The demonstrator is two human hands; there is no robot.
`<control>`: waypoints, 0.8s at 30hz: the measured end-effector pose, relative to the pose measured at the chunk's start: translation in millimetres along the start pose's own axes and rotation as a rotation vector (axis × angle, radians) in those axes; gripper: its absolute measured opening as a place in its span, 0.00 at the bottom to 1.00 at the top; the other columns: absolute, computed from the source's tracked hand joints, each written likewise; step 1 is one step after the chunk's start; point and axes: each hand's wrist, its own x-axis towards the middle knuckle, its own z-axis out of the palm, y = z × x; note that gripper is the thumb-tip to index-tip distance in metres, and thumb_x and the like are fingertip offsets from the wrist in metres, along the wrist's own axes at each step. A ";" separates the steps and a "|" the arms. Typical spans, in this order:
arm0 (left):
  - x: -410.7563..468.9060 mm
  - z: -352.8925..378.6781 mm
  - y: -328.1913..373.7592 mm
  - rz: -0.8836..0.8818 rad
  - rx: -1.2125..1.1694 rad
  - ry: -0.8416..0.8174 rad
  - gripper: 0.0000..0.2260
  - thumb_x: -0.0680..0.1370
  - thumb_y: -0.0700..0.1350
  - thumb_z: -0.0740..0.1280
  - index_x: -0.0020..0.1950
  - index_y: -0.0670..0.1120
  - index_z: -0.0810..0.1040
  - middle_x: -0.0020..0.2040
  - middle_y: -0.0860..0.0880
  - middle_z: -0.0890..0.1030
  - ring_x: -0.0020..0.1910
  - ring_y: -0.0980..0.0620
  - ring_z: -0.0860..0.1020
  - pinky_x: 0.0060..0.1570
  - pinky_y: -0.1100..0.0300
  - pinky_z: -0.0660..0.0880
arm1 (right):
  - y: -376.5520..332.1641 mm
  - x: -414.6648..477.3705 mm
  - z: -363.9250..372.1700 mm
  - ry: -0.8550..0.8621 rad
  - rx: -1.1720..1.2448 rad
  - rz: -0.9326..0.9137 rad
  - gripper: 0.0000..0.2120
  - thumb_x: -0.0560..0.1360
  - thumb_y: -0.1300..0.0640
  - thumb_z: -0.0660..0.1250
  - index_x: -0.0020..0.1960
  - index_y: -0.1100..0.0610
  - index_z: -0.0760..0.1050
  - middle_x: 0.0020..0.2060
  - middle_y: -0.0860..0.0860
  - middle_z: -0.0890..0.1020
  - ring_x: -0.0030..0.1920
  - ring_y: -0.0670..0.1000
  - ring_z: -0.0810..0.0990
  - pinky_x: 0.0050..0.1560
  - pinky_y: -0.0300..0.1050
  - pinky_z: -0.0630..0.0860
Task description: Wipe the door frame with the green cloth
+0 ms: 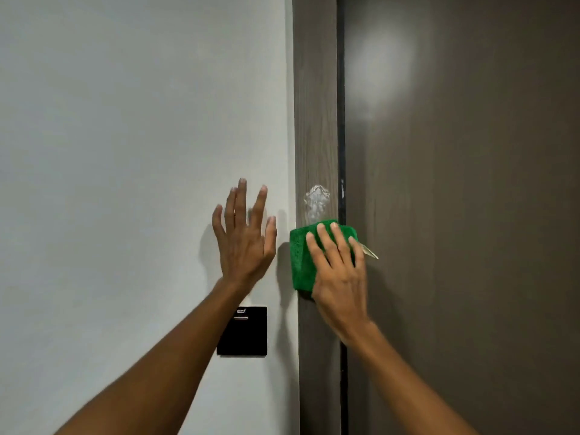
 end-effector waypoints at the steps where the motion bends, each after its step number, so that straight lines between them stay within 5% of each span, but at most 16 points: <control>1: 10.4 6.8 -1.9 0.022 0.037 -0.019 0.26 0.81 0.55 0.52 0.79 0.52 0.56 0.81 0.45 0.53 0.80 0.47 0.52 0.76 0.43 0.52 | -7.3 -2.7 7.1 -0.016 0.015 0.051 0.25 0.78 0.53 0.52 0.74 0.56 0.65 0.75 0.56 0.66 0.76 0.57 0.61 0.74 0.60 0.56; 5: 5.4 22.4 -5.2 0.123 0.122 -0.006 0.27 0.82 0.55 0.51 0.81 0.52 0.50 0.82 0.45 0.50 0.81 0.47 0.48 0.78 0.41 0.50 | -7.2 -13.6 13.0 -0.057 -0.053 0.101 0.36 0.79 0.36 0.51 0.79 0.55 0.51 0.79 0.54 0.53 0.79 0.56 0.49 0.75 0.67 0.51; 11: 6.6 43.0 -18.8 0.145 0.122 0.050 0.26 0.82 0.57 0.48 0.80 0.53 0.51 0.82 0.45 0.52 0.81 0.47 0.49 0.77 0.42 0.50 | -9.5 31.6 34.5 0.046 -0.057 0.243 0.33 0.81 0.41 0.51 0.79 0.57 0.50 0.79 0.56 0.55 0.79 0.57 0.49 0.76 0.63 0.53; 17: 8.3 38.7 -17.0 0.142 0.108 0.061 0.26 0.82 0.57 0.48 0.80 0.53 0.53 0.81 0.45 0.53 0.80 0.46 0.51 0.77 0.41 0.52 | 10.0 -9.1 33.0 0.029 -0.145 -0.016 0.30 0.81 0.44 0.55 0.78 0.57 0.56 0.77 0.57 0.59 0.78 0.57 0.54 0.75 0.63 0.56; 24: 9.8 44.2 -20.2 0.144 0.120 0.080 0.27 0.82 0.57 0.49 0.80 0.53 0.52 0.82 0.45 0.52 0.81 0.47 0.49 0.78 0.42 0.49 | -2.7 62.1 27.0 0.134 -0.049 0.277 0.30 0.81 0.45 0.54 0.78 0.58 0.52 0.78 0.58 0.57 0.78 0.58 0.52 0.76 0.61 0.55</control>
